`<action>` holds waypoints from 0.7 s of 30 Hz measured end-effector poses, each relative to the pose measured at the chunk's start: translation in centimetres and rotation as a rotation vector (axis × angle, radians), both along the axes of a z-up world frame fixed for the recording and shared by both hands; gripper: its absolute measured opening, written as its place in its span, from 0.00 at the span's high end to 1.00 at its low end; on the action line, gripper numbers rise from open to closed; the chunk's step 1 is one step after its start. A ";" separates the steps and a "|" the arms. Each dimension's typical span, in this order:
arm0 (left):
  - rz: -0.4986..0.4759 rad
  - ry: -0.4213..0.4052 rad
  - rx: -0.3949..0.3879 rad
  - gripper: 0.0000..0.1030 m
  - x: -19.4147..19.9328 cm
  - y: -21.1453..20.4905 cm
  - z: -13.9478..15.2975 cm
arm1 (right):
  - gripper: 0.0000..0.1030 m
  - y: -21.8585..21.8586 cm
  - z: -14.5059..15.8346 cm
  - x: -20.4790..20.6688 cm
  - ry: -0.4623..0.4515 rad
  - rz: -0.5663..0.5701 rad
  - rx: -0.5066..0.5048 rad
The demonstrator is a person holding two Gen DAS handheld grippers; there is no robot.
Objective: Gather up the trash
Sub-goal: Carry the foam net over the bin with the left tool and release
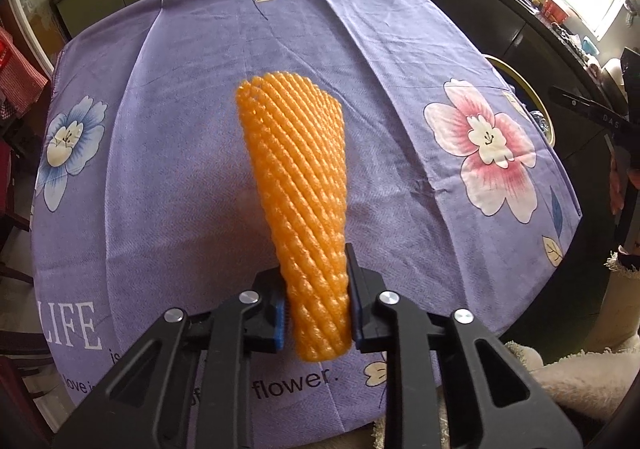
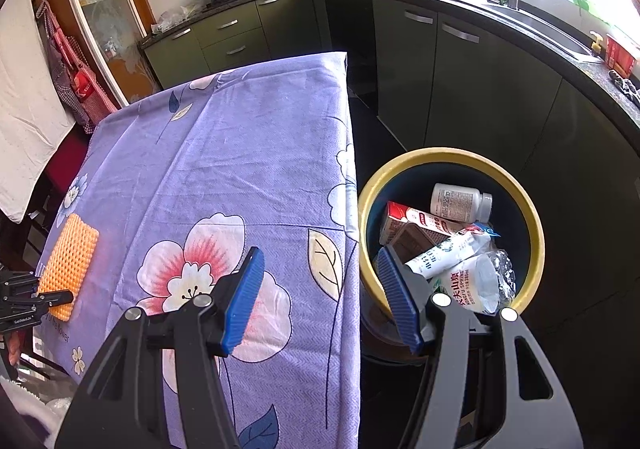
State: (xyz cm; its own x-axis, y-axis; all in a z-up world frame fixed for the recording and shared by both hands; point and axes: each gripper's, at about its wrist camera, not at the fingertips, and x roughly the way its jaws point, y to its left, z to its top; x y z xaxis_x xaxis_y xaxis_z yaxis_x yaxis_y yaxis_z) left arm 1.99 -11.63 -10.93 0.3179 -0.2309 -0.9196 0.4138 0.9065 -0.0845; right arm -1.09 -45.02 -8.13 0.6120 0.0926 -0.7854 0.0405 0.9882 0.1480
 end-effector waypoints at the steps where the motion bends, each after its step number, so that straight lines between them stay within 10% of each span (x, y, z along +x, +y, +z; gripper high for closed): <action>1: -0.009 -0.008 0.001 0.79 -0.1 -0.2 0.3 | 0.43 -0.1 0.0 -0.1 -0.001 -0.001 0.000; 12: -0.170 -0.123 -0.041 0.79 0.9 -4.1 5.0 | 0.43 -2.2 0.4 -1.8 -0.002 -0.063 -0.010; 21: -0.475 -0.128 -0.104 0.79 2.8 -16.5 7.6 | 0.43 -8.3 1.3 -6.7 -0.023 -0.240 -0.004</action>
